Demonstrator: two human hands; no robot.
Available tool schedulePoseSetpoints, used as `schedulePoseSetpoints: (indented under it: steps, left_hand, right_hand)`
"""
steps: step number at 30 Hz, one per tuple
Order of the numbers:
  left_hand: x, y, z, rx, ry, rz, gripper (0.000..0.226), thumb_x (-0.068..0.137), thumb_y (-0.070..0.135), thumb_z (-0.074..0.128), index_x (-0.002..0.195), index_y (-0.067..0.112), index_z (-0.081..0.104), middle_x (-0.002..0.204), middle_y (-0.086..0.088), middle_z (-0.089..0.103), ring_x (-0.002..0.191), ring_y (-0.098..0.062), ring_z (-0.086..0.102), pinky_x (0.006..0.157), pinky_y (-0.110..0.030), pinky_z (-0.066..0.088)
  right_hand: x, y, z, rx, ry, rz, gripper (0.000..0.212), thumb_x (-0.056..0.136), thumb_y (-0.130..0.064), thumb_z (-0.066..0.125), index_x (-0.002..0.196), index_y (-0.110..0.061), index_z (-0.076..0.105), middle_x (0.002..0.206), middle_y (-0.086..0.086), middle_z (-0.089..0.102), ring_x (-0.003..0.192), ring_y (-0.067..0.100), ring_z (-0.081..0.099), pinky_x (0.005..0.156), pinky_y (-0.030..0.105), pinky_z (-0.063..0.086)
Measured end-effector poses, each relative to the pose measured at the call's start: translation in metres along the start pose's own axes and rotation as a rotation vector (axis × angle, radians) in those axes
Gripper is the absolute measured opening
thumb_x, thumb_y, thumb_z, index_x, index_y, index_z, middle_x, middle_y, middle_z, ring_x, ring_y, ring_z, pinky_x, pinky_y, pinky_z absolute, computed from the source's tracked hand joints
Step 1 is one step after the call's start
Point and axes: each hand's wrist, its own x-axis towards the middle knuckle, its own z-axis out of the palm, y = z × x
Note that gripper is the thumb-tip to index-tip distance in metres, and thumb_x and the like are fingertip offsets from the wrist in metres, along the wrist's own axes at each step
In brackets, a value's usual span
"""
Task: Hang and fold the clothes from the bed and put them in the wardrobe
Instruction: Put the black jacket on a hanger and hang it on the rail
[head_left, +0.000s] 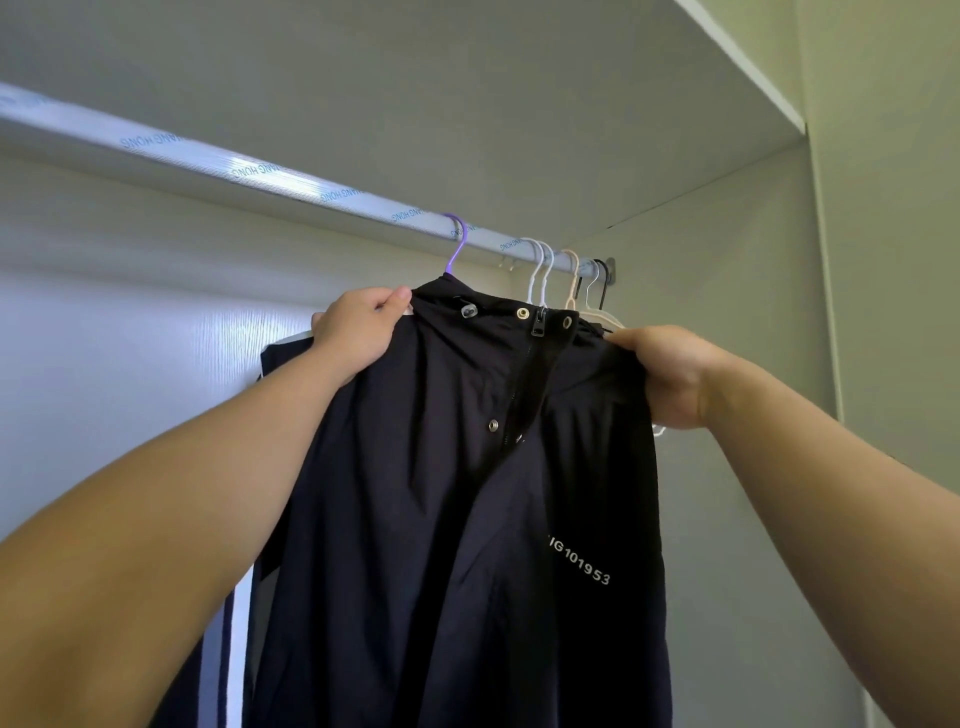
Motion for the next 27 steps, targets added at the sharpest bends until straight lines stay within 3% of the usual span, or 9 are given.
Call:
schedulePoseSetpoints:
  steps: [3,5,6,9,11,15,20,24,27]
  left_hand:
    - [-0.003,0.001,-0.004,-0.038,0.011,-0.001,0.053,0.103,0.054,0.041,0.059,0.025,0.042,0.058,0.006,0.041,0.063,-0.017,0.042,0.080,-0.039,0.033]
    - [-0.006,-0.001,-0.007,-0.096,0.017,-0.014,0.052,0.102,0.051,0.043,0.064,0.017,0.036,0.060,0.004,0.038,0.065,-0.026,0.040,0.072,-0.039,0.031]
    - [-0.008,-0.002,-0.009,-0.123,0.017,-0.022,0.051,0.102,0.050,0.044,0.066,0.014,0.038,0.063,0.001,0.040,0.068,-0.028,0.041,0.071,-0.039,0.031]
    - [-0.012,0.003,-0.013,-0.127,0.043,-0.033,0.045,0.101,0.048,0.045,0.073,0.015,0.054,0.071,0.000,0.055,0.078,-0.030,0.052,0.077,-0.039,0.040]
    - [-0.013,0.008,-0.016,-0.116,0.033,-0.052,0.037,0.100,0.048,0.046,0.083,0.021,0.063,0.083,0.004,0.064,0.088,-0.028,0.057,0.086,-0.041,0.046]
    - [-0.017,0.014,-0.021,-0.081,0.008,-0.030,0.045,0.101,0.045,0.042,0.065,0.019,0.037,0.066,0.000,0.044,0.075,-0.029,0.044,0.070,-0.038,0.033]
    - [-0.020,0.019,-0.025,-0.106,-0.021,-0.035,0.045,0.099,0.058,0.041,0.070,0.027,0.054,0.074,0.008,0.057,0.087,-0.026,0.056,0.084,-0.040,0.042]
    - [-0.022,0.016,-0.026,-0.104,-0.071,0.002,0.046,0.093,0.070,0.047,0.098,0.031,0.073,0.113,0.011,0.072,0.118,-0.019,0.060,0.104,-0.045,0.045]
    - [-0.021,0.015,-0.025,-0.125,-0.003,0.022,0.043,0.094,0.063,0.056,0.100,0.025,0.077,0.105,0.002,0.075,0.112,-0.024,0.063,0.098,-0.046,0.050]
  right_hand:
    - [-0.003,-0.012,0.013,-0.117,0.114,-0.127,0.038,0.106,-0.022,0.046,0.094,-0.009,0.080,0.105,0.015,0.077,0.092,0.028,0.076,0.077,0.038,0.062]
    - [-0.003,-0.018,0.022,-0.295,0.245,-0.222,0.037,0.106,-0.032,0.049,0.101,-0.008,0.076,0.104,0.016,0.074,0.095,0.032,0.072,0.090,0.042,0.058]
    - [-0.003,-0.020,0.026,-0.375,0.309,-0.266,0.038,0.105,-0.036,0.048,0.106,-0.006,0.072,0.101,0.013,0.072,0.092,0.030,0.069,0.088,0.039,0.056]
    - [-0.006,-0.023,0.032,-0.557,0.422,-0.351,0.039,0.105,-0.037,0.045,0.097,-0.004,0.064,0.080,0.006,0.060,0.073,0.023,0.055,0.061,0.029,0.041]
    - [-0.007,-0.022,0.034,-0.657,0.482,-0.374,0.039,0.106,-0.035,0.041,0.092,-0.003,0.059,0.084,0.011,0.058,0.077,0.029,0.053,0.064,0.032,0.037]
    - [-0.009,-0.022,0.043,-0.780,0.585,-0.383,0.036,0.106,-0.033,0.036,0.093,-0.005,0.054,0.090,0.014,0.055,0.086,0.033,0.052,0.076,0.033,0.037]
    - [-0.010,-0.026,0.048,-0.996,0.587,-0.399,0.021,0.097,-0.019,0.042,0.085,-0.009,0.055,0.074,0.004,0.047,0.065,0.025,0.049,0.064,0.031,0.037]
    - [-0.010,-0.024,0.052,-1.079,0.520,-0.468,0.019,0.100,-0.014,0.039,0.086,-0.008,0.049,0.077,0.002,0.041,0.081,0.032,0.046,0.071,0.035,0.036]
    - [-0.008,-0.025,0.063,-1.089,0.636,-0.502,0.008,0.096,-0.012,0.044,0.103,-0.010,0.047,0.090,0.007,0.054,0.088,0.035,0.054,0.078,0.039,0.038]
